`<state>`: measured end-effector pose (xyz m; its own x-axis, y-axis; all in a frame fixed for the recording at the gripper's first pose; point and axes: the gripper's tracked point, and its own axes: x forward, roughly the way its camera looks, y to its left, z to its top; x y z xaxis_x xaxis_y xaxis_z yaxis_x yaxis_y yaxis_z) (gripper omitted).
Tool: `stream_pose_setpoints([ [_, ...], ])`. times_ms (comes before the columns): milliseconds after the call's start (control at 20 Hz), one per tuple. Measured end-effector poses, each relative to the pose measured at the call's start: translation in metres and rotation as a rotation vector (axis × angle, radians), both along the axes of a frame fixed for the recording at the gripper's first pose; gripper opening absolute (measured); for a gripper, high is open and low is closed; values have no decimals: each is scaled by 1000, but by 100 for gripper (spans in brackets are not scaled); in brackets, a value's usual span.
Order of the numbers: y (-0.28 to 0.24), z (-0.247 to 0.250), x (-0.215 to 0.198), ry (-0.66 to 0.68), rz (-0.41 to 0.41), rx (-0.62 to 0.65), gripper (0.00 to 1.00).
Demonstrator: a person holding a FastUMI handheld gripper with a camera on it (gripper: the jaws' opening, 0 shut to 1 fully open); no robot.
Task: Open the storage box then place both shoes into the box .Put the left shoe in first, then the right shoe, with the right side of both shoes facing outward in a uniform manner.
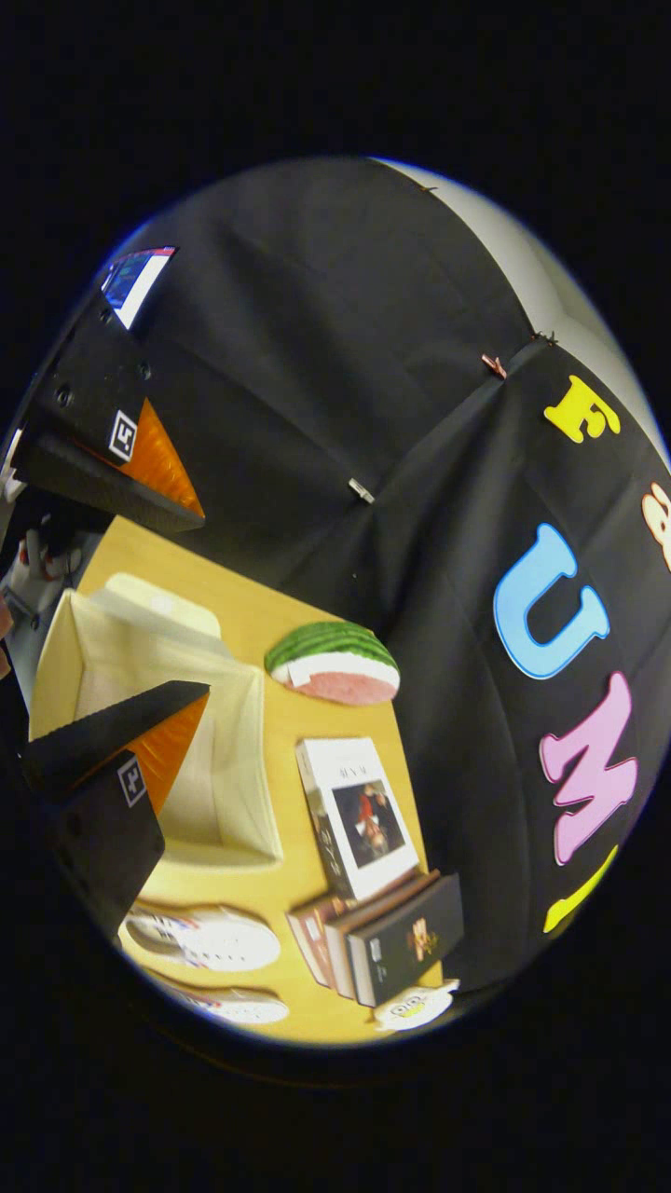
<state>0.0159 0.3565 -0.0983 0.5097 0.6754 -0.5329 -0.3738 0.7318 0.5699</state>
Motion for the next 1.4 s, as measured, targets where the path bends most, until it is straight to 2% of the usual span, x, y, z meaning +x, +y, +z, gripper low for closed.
stream_pose_setpoints([
  [200,-98,-18,14,-39,-73,-176,98],
  [400,-173,-48,19,-39,-143,-301,98],
  [650,-251,-106,24,-30,-159,-497,98],
  [850,-277,-155,26,58,-182,-521,98],
  [1100,-297,-216,36,164,-167,-553,99],
  [1250,-294,-241,43,245,-176,-504,99],
  [1400,-295,-265,50,272,-153,-527,99],
])
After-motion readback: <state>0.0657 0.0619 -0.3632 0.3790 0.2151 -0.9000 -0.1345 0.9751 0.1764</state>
